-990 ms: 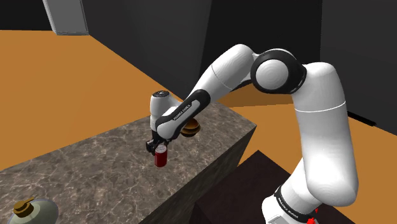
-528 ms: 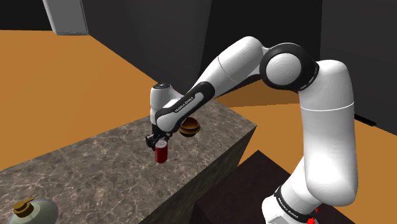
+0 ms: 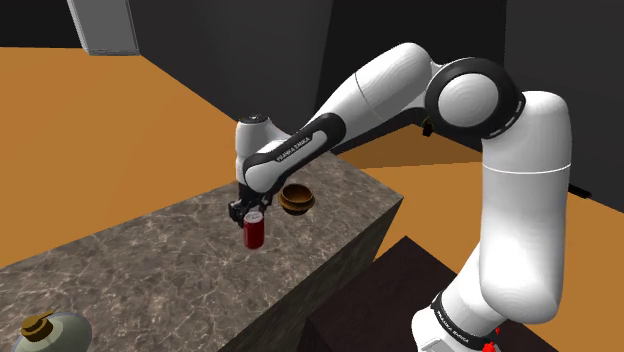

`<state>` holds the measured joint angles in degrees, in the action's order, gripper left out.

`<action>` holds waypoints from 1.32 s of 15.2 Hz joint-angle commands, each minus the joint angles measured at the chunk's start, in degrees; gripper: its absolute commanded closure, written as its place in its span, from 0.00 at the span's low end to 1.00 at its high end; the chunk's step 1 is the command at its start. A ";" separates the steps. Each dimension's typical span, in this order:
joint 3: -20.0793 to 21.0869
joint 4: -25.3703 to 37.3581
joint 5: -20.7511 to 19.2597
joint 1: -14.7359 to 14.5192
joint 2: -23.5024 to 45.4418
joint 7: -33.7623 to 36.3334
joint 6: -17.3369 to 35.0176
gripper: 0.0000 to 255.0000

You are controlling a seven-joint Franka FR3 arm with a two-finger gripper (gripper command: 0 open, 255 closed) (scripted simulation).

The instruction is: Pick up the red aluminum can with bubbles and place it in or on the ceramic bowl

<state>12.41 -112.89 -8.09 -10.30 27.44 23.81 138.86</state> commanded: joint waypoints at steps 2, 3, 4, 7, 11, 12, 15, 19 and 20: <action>0.36 -0.03 0.54 0.28 -1.78 -0.35 -1.70 1.00; 0.47 0.02 0.72 0.36 -2.33 -0.46 -2.28 1.00; 0.57 0.08 0.90 0.44 -2.86 -0.57 -2.87 1.00; 0.87 0.35 1.42 0.65 -4.43 -0.90 -4.67 1.00; 1.21 0.88 2.09 0.90 -6.41 -1.33 -7.13 1.00; 1.29 1.05 2.25 0.96 -6.88 -1.43 -7.76 1.00; 0.63 1.47 2.62 2.76 -7.09 -4.12 -8.32 1.00; -0.75 3.04 3.18 6.22 -6.77 -9.35 -9.49 1.00; -1.11 3.61 3.30 7.05 -6.58 -10.63 -9.84 1.00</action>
<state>11.69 -110.09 -4.98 -4.28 20.79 14.82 129.72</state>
